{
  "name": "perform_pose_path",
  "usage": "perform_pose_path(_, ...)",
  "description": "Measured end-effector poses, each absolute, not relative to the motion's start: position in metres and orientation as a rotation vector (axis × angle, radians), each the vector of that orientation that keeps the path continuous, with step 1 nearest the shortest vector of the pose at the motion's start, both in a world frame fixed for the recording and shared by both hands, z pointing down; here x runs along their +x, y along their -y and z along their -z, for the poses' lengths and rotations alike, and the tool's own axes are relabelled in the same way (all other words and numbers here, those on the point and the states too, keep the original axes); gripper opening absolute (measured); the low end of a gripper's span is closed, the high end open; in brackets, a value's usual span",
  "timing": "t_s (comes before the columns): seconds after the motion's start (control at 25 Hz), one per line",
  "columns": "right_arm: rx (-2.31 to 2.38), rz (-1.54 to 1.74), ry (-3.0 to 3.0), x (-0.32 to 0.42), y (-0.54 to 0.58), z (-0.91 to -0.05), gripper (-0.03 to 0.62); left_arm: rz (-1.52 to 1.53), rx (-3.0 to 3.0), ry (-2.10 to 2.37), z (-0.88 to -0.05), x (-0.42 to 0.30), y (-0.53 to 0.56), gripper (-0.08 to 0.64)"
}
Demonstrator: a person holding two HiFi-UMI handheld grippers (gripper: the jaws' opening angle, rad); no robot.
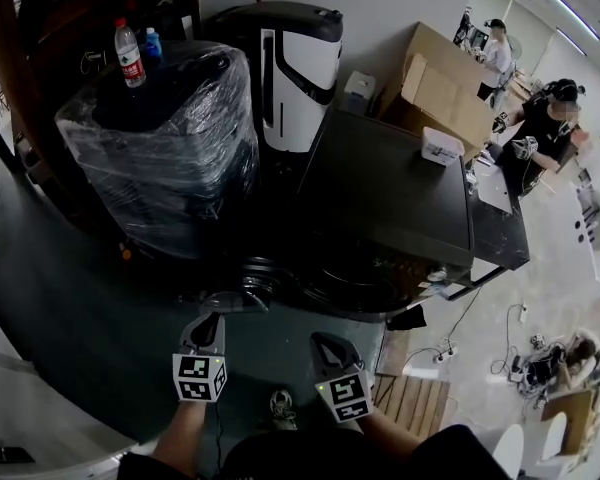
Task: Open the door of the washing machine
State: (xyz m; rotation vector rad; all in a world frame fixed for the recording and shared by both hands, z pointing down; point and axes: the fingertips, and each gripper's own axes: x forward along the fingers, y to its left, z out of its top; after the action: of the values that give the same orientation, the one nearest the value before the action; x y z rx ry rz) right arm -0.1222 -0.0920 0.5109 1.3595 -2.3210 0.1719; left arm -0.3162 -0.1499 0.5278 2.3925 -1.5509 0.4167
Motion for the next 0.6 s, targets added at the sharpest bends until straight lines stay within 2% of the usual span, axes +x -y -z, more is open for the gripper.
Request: perform_pose_path(0.6,1.349,-0.172,2.396,-0.098,0.047,-0.466,0.005,-0.337,2.424,1.521,-0.480,-0.282,0.060,0.020)
